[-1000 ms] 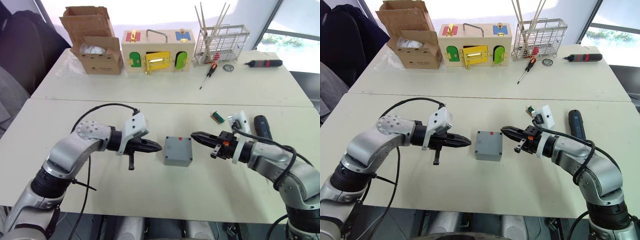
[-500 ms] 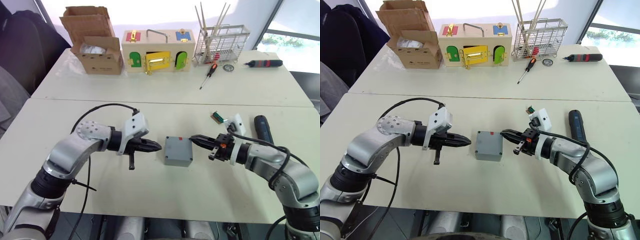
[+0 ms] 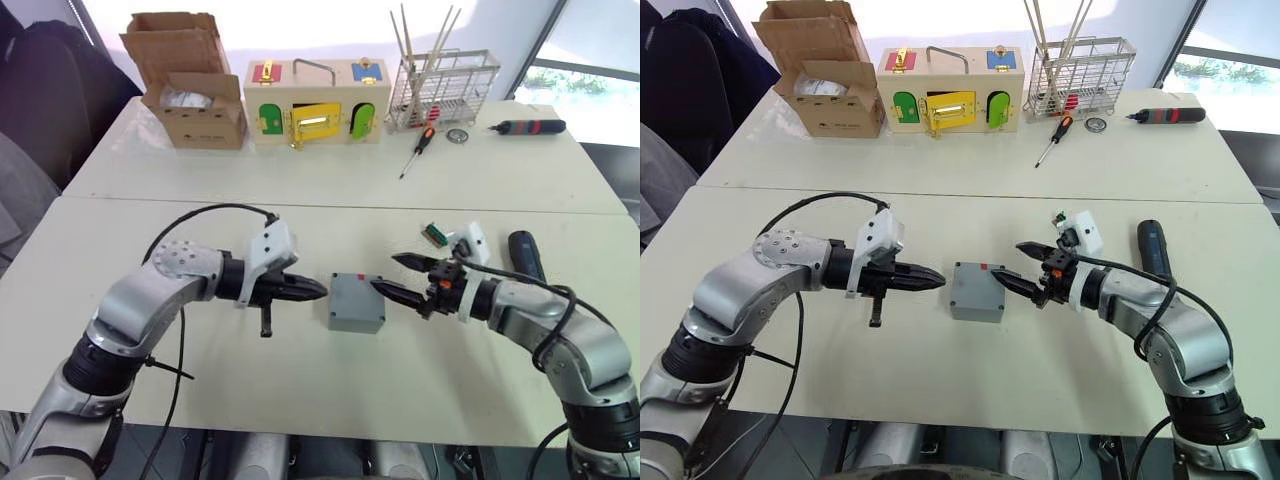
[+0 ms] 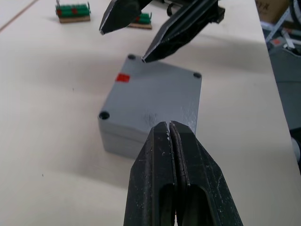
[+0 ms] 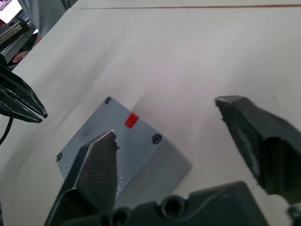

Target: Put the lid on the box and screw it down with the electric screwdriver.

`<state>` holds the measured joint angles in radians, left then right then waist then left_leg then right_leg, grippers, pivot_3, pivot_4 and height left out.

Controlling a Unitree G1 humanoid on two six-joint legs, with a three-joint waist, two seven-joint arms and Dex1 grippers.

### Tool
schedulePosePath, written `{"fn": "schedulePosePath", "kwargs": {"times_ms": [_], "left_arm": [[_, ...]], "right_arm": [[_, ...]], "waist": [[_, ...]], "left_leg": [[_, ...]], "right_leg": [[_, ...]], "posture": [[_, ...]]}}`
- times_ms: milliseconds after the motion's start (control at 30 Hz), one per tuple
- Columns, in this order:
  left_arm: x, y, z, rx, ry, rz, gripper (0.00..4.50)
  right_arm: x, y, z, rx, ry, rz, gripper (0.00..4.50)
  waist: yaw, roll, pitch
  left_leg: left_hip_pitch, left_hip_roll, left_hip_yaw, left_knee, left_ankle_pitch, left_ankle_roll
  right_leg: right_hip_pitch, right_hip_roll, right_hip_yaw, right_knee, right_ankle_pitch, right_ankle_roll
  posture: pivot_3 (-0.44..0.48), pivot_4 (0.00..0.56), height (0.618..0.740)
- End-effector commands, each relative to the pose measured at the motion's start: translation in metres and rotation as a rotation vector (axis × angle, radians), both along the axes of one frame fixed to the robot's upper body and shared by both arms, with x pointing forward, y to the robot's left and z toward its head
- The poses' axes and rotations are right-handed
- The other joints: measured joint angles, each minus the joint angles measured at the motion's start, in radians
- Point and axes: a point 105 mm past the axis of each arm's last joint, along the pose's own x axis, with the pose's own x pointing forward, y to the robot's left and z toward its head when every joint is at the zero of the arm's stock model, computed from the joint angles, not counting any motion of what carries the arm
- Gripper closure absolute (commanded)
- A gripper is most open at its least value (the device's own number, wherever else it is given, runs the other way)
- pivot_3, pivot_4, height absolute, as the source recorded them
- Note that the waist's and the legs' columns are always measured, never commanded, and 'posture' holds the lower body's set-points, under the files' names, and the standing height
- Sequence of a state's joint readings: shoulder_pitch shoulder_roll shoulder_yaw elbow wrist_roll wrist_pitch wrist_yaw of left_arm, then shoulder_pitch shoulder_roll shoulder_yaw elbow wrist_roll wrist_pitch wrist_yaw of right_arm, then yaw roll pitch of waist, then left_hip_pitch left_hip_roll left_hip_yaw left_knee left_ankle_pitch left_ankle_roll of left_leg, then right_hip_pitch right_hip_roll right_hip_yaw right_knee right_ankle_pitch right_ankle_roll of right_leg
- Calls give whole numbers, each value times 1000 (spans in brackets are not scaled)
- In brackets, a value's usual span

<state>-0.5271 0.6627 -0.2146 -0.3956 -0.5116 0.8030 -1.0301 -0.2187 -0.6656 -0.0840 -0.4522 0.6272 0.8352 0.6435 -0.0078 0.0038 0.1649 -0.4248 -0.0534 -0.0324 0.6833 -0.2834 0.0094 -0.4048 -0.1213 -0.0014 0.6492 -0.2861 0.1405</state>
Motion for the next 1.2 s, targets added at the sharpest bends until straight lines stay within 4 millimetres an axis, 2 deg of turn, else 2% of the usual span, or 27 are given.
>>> {"fn": "schedulePosePath", "kwargs": {"times_ms": [33, 100, 233, 333, 400, 433, 500, 600, 767, 900, 1000, 1200], "left_arm": [[-3, -11, 28, -101, -45, -43, 4500], [-7, -18, 36, -134, -50, -80, 4500], [-15, -29, 38, -139, -68, -141, 4500], [-24, -39, 37, -131, -104, -187, 4500], [-27, -44, 36, -124, -117, -200, 4500], [-28, -46, 33, -115, -125, -208, 4500], [-31, -50, 29, -106, -136, -217, 4500], [-35, -55, 26, -106, -144, -223, 4500], [-39, -61, 22, -122, -139, -207, 4500], [-40, -63, 21, -125, -138, -191, 4500], [-43, -63, 19, -134, -124, -172, 4500], [-43, -61, 16, -135, -114, -129, 4500]], "right_arm": [[15, -39, 64, 21, -136, -137, 10], [23, -67, 97, 24, -215, -234, 10], [27, -106, 131, -39, -239, -331, 10], [21, -144, 114, -282, 27, -386, 10], [16, -162, 104, -357, 163, -440, 10], [13, -176, 92, -418, 271, -501, 10], [2, -190, 77, -460, 436, -522, 10], [1, -194, 64, -418, 582, -538, 10], [4, -192, 39, -362, 772, -546, 10], [8, -192, 30, -343, 834, -572, 10], [3, -197, 12, -405, 896, -572, 10], [6, -196, -3, -459, 934, -552, 10]], "waist": [[1, 0, 0], [3, 0, 0], [0, 0, 0], [0, 3, 1], [-2, 3, 1], [-5, 3, 1], [-7, 3, 1], [-10, 4, 1], [-3, 5, 1], [3, 5, 1], [13, 5, 1], [18, 5, 1]], "left_leg": [[0, 0, 0, 0, 0, 0], [-1, 0, 0, 1, 0, 0], [0, 0, 0, -2, 0, 0], [0, 0, 2, -1, 0, 0], [0, -1, 3, 0, -1, 3], [0, 0, 4, 0, -2, 3], [0, 0, 4, 0, -2, 4], [0, 0, 6, -1, -2, 4], [-1, 0, 6, -1, -1, 2], [-1, 0, 6, 0, -1, 2], [-1, -1, 6, 0, -1, 2], [-1, -1, 6, 1, 0, 1]], "right_leg": [[0, 0, 0, 0, 0, 0], [0, -1, 0, 0, 0, 0], [0, 0, 0, -1, 0, 0], [0, -1, 0, -1, 0, 0], [0, -2, 1, -2, 0, 0], [0, -2, 1, -2, 0, 0], [0, -2, 1, -3, 0, 0], [-1, -2, 2, -3, 0, 0], [-3, -2, 3, -3, 0, 0], [-3, -3, 3, -3, 0, 0], [-3, -3, 2, -3, 0, 0], [-3, -3, 2, -3, 0, 0]], "posture": [[0, 150, 735], [0, 150, 735], [0, 150, 735], [0, 150, 735], [0, 150, 735], [0, 150, 735], [0, 150, 735], [0, 150, 735], [0, 150, 735], [0, 150, 735], [0, 150, 735], [0, 150, 735]]}}
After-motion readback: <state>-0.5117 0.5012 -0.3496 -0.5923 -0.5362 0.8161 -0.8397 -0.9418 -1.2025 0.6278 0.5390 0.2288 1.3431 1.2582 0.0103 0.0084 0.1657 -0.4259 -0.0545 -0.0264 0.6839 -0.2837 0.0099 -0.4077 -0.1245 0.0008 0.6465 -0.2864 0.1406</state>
